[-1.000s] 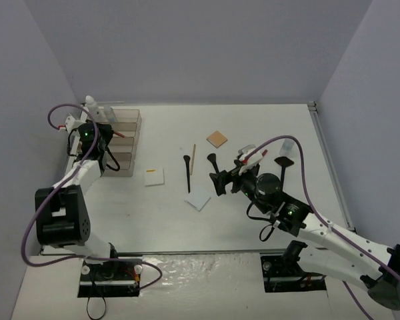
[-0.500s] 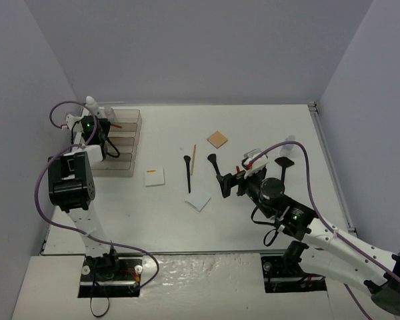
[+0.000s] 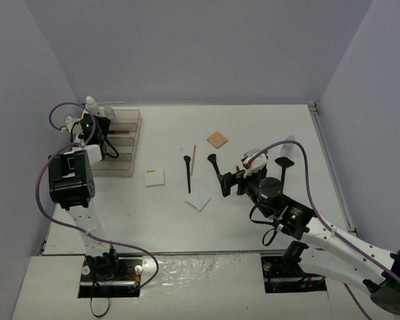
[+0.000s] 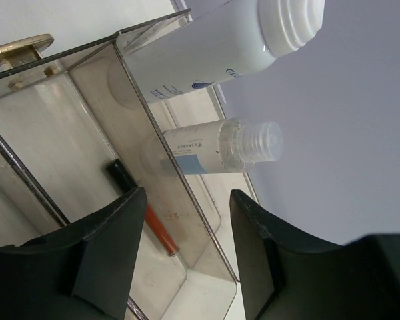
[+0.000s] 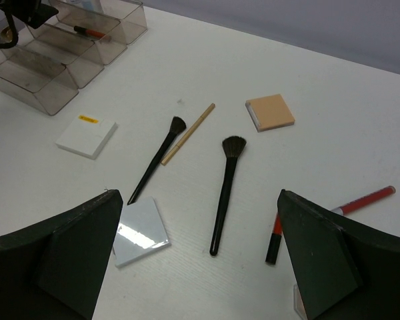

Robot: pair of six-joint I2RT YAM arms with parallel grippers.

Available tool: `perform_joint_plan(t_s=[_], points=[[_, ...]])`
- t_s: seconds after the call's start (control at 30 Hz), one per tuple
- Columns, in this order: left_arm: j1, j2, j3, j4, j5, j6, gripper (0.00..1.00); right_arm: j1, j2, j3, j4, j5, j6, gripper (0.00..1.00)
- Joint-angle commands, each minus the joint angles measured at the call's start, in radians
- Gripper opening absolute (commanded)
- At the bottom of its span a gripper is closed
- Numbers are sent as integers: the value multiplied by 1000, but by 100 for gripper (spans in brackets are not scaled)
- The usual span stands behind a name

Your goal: Organize the makeup

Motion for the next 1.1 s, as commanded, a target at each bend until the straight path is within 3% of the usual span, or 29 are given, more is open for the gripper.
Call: perform_joint_plan(t_s=[0.0,0.07,0.27,0.33,0.53,0.6,0.83,1.07], points=[[19,-43,59,-1,1,16,58,-6,-16,4,55,73,21,100],[19,-77,48,-32,5,63,66,-7,-22,14,44,153,48,100],[0,-266,36,-188,24,265,75,-61,-10,61,-21,474,110,100],[-45,-375,27,-280,-4,422,78,-149,7,81,-45,502,152,100],[-258,-665,-76,-359,-187,777,90,-382,45,91,-25,420,179,100],[-314,-753,-66,-461,-137,806,97,-493,92,91,8,341,160,100],[-384,-1018,-165,-728,9,917,97,-804,292,59,164,101,209,99],[-399,-1190,-360,-724,-19,956,97,-908,540,69,428,-80,103,96]])
